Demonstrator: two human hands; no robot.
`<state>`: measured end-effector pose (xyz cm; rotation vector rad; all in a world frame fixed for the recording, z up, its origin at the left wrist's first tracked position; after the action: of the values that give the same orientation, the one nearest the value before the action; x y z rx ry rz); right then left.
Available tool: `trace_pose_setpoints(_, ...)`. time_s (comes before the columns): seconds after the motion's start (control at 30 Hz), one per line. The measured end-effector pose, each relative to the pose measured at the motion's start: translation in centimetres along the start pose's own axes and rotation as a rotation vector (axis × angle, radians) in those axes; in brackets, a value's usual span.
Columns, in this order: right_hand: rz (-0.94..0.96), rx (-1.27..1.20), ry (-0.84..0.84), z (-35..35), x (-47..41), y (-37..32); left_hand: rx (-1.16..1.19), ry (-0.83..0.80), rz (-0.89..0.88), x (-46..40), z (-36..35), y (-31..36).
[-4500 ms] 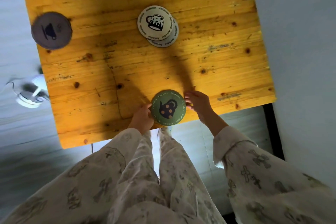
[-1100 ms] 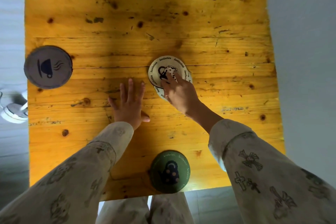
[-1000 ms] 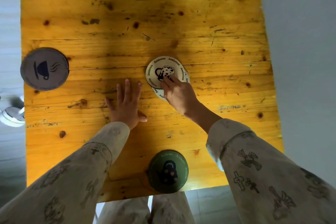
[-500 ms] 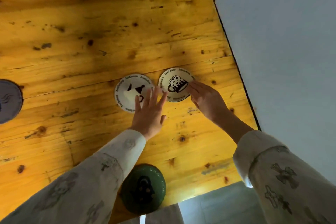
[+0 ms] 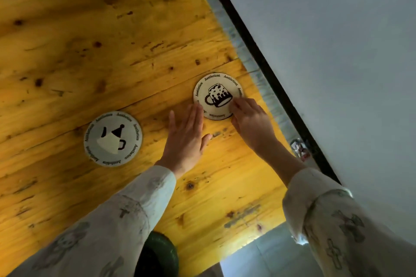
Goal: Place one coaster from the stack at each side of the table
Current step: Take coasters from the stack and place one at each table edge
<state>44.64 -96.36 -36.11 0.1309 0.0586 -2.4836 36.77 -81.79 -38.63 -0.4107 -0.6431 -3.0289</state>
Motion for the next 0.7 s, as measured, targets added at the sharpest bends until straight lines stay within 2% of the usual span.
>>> trace_pose_setpoints(0.2,0.050,0.030,0.044,-1.0,0.9,-0.5,-0.022,0.000,0.038,-2.7,0.1,-0.4)
trace_pose_setpoints(0.33,0.108,-0.083,0.026,-0.7,0.1,-1.8,-0.055,-0.024,0.013,-4.5,1.8,-2.1)
trace_pose_setpoints(0.43,-0.054,-0.195,0.003,-0.9,-1.7,1.0,0.002,0.020,0.038,-5.4,1.7,-2.0)
trace_pose_setpoints(0.5,-0.146,-0.172,-0.081,-1.2,-2.9,2.1,0.064,0.068,0.072,-4.3,1.3,-1.6)
trace_pose_setpoints(0.6,-0.187,-0.147,-0.200,-1.5,-4.6,3.0,0.091,0.111,0.102,-3.0,0.3,-0.8)
trace_pose_setpoints(0.7,-0.254,-0.187,-0.217,-1.6,-5.4,3.1,0.084,0.141,0.123,-3.4,0.0,-0.3)
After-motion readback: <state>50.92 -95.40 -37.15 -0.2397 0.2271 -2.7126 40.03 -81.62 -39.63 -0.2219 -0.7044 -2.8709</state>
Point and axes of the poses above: each hand's wrist, its own x-axis away from the middle knuckle, its own z-axis out of the back of the hand, y = z × x, the point moved 2 cm from there along -x, towards the middle knuckle, and after that the axes turned 8 degrees about x, right-handed, at the moved point
